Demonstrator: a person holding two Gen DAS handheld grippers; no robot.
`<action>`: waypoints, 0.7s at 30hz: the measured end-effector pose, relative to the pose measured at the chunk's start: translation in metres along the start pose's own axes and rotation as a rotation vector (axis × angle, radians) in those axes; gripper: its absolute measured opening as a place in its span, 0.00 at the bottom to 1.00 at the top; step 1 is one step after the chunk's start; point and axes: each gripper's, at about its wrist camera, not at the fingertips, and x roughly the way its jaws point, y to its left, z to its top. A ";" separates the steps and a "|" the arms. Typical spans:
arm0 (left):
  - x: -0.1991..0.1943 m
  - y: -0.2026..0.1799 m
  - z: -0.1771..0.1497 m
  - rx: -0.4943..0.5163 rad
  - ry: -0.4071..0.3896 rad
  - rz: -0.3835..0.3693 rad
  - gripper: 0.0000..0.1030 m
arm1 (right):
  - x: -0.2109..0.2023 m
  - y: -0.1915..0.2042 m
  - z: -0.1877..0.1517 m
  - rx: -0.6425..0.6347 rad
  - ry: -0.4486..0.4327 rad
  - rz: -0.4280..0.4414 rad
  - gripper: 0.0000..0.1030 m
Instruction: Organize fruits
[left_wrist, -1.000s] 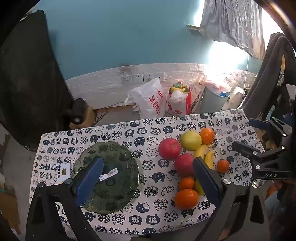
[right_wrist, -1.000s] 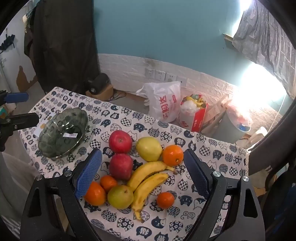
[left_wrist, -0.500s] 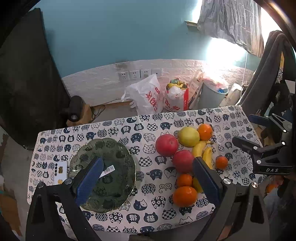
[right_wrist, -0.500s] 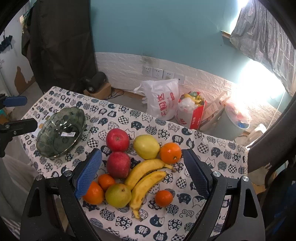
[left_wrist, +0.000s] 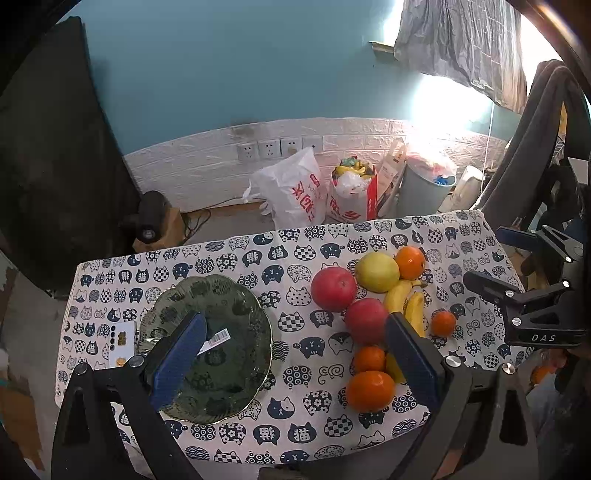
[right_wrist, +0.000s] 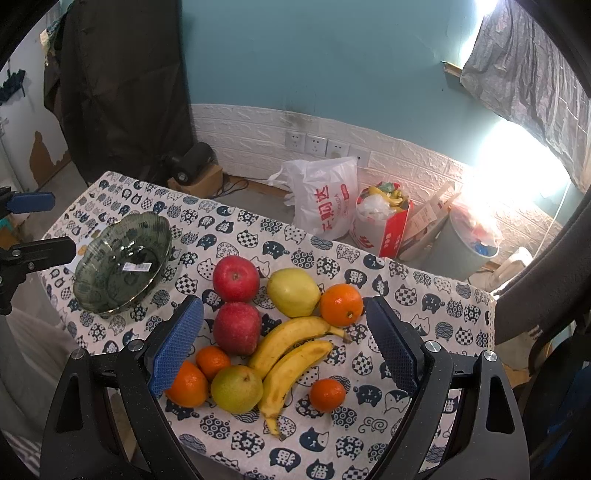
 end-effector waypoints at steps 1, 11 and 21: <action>0.000 0.000 0.000 0.000 0.001 -0.001 0.95 | 0.000 0.000 0.000 0.000 0.000 0.001 0.86; -0.001 -0.001 -0.001 0.001 0.000 0.000 0.95 | 0.000 0.001 0.000 -0.001 0.001 0.002 0.86; -0.001 -0.001 -0.003 -0.001 0.001 0.000 0.95 | 0.001 0.002 0.001 -0.001 0.004 0.004 0.86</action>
